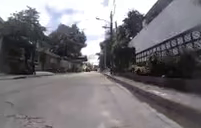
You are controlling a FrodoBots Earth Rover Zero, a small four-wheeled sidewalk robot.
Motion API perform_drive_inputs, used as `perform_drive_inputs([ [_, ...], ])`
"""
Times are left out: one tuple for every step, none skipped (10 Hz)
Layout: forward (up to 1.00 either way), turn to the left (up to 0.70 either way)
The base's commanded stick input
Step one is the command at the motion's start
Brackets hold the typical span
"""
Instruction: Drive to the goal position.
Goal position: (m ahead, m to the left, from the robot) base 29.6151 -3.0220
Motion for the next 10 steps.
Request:
perform_drive_inputs([
  [0.50, 0.00],
  [0.50, 0.00],
  [0.50, 0.00],
  [0.50, 0.00],
  [0.50, 0.00],
  [0.50, 0.00],
  [0.50, 0.00],
  [0.50, 0.00],
  [0.50, 0.00],
  [0.50, 0.00],
])
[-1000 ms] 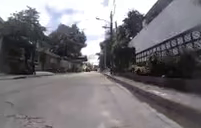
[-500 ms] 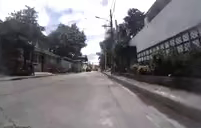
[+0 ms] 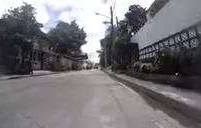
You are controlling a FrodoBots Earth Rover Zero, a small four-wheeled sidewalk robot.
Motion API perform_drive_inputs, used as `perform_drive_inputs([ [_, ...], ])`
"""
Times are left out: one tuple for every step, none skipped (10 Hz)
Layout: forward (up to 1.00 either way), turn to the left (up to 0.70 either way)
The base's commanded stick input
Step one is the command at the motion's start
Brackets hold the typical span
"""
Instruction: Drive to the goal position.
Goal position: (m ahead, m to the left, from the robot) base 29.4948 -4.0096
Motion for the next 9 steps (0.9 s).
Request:
perform_drive_inputs([
  [0.50, 0.00],
  [0.50, 0.00],
  [0.50, 0.00],
  [0.50, 0.00],
  [0.50, 0.00],
  [0.50, 0.00],
  [0.50, 0.00],
  [0.50, 0.00],
  [0.50, 0.00],
])
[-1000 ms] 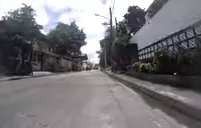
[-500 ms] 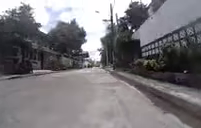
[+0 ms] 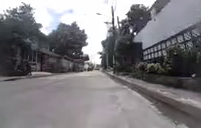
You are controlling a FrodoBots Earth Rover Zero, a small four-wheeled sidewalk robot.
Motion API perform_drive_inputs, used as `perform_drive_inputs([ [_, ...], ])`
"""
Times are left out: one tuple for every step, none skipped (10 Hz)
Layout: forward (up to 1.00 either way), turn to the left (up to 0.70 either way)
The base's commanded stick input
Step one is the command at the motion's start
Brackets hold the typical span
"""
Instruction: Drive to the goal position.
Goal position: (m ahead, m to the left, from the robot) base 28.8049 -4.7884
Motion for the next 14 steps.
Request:
perform_drive_inputs([
  [0.50, 0.00],
  [0.50, 0.00],
  [0.50, 0.00],
  [0.50, 0.00],
  [0.50, 0.00],
  [0.50, 0.00],
  [0.50, 0.00],
  [0.50, 0.00],
  [0.50, 0.00],
  [0.50, 0.00],
  [0.50, 0.00],
  [0.50, 0.00],
  [0.50, 0.00],
  [0.50, 0.00],
])
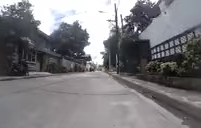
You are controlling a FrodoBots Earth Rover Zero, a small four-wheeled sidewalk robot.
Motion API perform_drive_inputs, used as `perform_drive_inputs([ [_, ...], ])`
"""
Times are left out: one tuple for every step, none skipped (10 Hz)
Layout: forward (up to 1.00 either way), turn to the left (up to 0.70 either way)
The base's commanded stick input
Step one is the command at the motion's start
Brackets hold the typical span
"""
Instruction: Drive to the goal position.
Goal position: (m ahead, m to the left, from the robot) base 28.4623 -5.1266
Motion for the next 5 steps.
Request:
perform_drive_inputs([
  [0.50, 0.00],
  [0.50, 0.00],
  [0.50, 0.00],
  [0.50, 0.00],
  [0.50, 0.00],
])
